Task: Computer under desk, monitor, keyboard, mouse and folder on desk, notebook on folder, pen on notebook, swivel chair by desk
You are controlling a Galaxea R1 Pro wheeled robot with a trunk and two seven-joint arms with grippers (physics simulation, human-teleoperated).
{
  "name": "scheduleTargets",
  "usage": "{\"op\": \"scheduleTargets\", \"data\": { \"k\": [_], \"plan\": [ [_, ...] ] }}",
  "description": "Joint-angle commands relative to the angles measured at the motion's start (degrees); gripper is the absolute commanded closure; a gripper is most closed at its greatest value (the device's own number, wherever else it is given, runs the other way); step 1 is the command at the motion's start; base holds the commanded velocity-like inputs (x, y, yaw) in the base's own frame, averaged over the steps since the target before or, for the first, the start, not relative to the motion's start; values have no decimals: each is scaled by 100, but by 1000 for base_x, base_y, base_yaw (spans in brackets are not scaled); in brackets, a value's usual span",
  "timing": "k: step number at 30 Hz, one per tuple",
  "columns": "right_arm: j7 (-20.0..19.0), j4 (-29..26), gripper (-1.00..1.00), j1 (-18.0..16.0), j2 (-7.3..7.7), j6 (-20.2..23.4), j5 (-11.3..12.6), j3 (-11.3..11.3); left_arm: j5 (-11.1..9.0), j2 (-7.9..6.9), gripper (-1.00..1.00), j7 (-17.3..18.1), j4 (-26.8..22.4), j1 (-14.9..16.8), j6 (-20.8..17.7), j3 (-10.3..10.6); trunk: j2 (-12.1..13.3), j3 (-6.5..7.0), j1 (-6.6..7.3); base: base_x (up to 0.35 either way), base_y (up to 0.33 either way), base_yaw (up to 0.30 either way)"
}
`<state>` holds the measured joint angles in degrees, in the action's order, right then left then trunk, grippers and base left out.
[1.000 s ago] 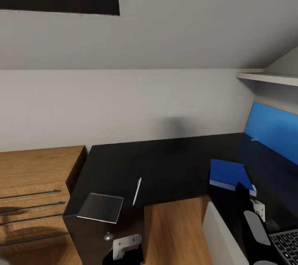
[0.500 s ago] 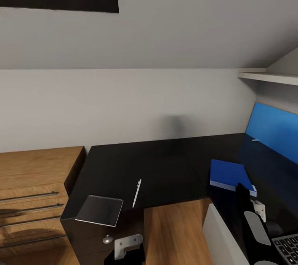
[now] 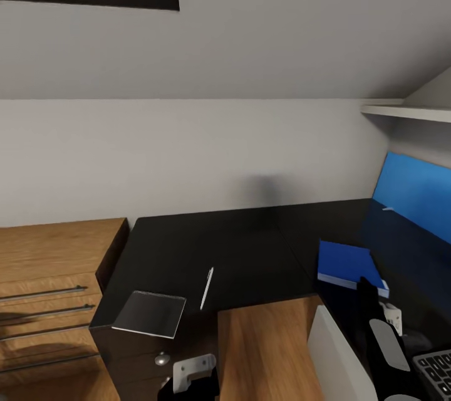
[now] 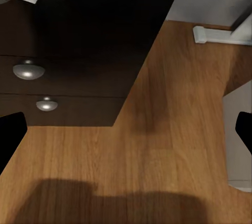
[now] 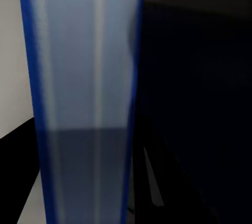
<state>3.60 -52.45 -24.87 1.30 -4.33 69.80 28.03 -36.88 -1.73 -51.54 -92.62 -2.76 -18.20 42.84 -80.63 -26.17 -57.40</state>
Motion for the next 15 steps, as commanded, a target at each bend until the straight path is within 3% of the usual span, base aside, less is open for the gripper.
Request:
{"op": "scheduleTargets", "data": {
  "k": [1,15],
  "plan": [
    [26,-2,100,-1,1,-24,69,-8,-21,-3,-100,-31,-10,3,-26,5,-45,-24,-23,0,0,0],
    [33,-2,100,-1,1,-41,77,1,-21,-3,-100,-31,-10,3,-26,5,-606,-275,-330,0,0,0]
  ]
}}
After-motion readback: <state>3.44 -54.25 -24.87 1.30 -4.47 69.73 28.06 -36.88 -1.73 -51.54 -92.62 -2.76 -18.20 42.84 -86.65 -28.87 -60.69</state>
